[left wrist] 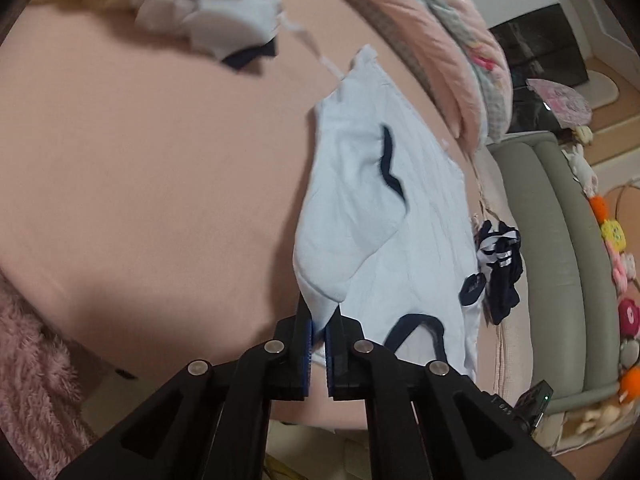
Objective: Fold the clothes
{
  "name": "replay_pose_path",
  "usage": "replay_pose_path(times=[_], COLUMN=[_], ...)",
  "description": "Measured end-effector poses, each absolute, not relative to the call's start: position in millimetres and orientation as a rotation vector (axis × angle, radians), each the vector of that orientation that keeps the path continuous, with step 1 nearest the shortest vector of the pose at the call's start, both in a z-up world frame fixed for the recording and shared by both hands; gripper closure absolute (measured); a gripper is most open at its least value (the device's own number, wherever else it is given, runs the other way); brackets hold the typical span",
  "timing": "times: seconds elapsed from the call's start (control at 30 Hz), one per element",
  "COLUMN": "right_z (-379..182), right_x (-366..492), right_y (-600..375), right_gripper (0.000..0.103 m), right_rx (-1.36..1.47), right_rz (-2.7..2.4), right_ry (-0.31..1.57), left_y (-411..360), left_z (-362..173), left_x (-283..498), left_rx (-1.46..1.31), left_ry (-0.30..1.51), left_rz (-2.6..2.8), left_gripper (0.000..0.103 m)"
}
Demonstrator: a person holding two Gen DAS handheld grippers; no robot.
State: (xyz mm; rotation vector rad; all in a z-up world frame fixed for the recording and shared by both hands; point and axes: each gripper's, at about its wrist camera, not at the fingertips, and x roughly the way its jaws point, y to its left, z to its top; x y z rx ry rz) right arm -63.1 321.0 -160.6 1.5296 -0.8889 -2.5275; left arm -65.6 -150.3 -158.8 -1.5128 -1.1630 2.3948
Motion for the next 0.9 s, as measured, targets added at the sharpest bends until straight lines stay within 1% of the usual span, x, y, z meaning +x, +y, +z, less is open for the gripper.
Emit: replay_pose_path(times=[0.07,0.1,0.13,0.17,0.2,0.23,0.27,0.3,0.33,0.37,0.4,0.43,0.47,0.5,0.53,0.6,0.67,0.7,0.8,0.9], right_z=[-160,-159,-159,-159,-160,-160,-159,-158,-157,-156,-155,-155,-155,-155,-156,-159,-160,-160,-154,-138], right_x=[-65,-66,-67,-68,-71,-74,-79,-83,-84,-84,-85,-84,-83,-82,-81,-81,-82,-82,-79,-70], right_y=[320,316,312,308,304,298,293,288,281,275,269,267,271,277,282,286,286,286,283,283], right_gripper=[0.094,0.094,0.091,0.088,0.077,0.059,0.049,0.035,0.034,0.036,0.057,0.082,0.086,0.094,0.095,0.095,0.095,0.096,0.098,0.098], right_rx=[1.528,1.531,1.532,1.528,1.502,1.476,1.454,1.432,1.43,1.436,1.442,1.449,1.444,1.432,1.43,1.442,1.45,1.448,1.43,1.372], right_rz=[-2.541,-2.557,-2.574,-2.584,-2.588,-2.581,-2.569,-2.556,-2.571,-2.597,-2.62,-2.631,-2.611,-2.58,-2.551,-2.518,-2.503,-2.503,-2.528,-2.569], right_ry=[-0.861,-0.82,-0.775,-0.74,-0.713,-0.686,-0.657,-0.629,-0.569,-0.495,-0.42,-0.384,-0.426,-0.495,-0.55,-0.596,-0.618,-0.621,-0.601,-0.586], left_y=[-147,-144,-141,-137,-133,-127,-120,-114,-109,-105,-104,-106,-109,-112,-114,-119,-119,-118,-112,-115], left_z=[-161,-161,-161,-161,-160,-157,-155,-152,-150,-150,-151,-155,-159,-161,-163,-165,-166,-165,-152,-133], left_x=[-66,-66,-67,-68,-71,-75,-79,-82,-85,-87,-89,-88,-86,-84,-84,-84,-86,-87,-83,-75], left_rx=[-1.546,-1.541,-1.532,-1.517,-1.491,-1.465,-1.46,-1.459,-1.454,-1.45,-1.465,-1.483,-1.501,-1.494,-1.487,-1.475,-1.485,-1.489,-1.484,-1.426], left_ry=[-1.14,-1.144,-1.152,-1.153,-1.146,-1.124,-1.078,-1.027,-0.984,-0.971,-0.971,-0.99,-1.012,-1.051,-1.081,-1.134,-1.131,-1.118,-0.993,-0.963], left_rz=[2.393,2.389,2.383,2.374,2.368,2.379,2.416,2.458,2.491,2.505,2.504,2.494,2.482,2.46,2.441,2.404,2.396,2.403,2.481,2.519], left_gripper=[0.096,0.092,0.081,0.073,0.055,0.045,0.044,0.044,0.045,0.049,0.077,0.1,0.099,0.1,0.1,0.099,0.099,0.099,0.1,0.1])
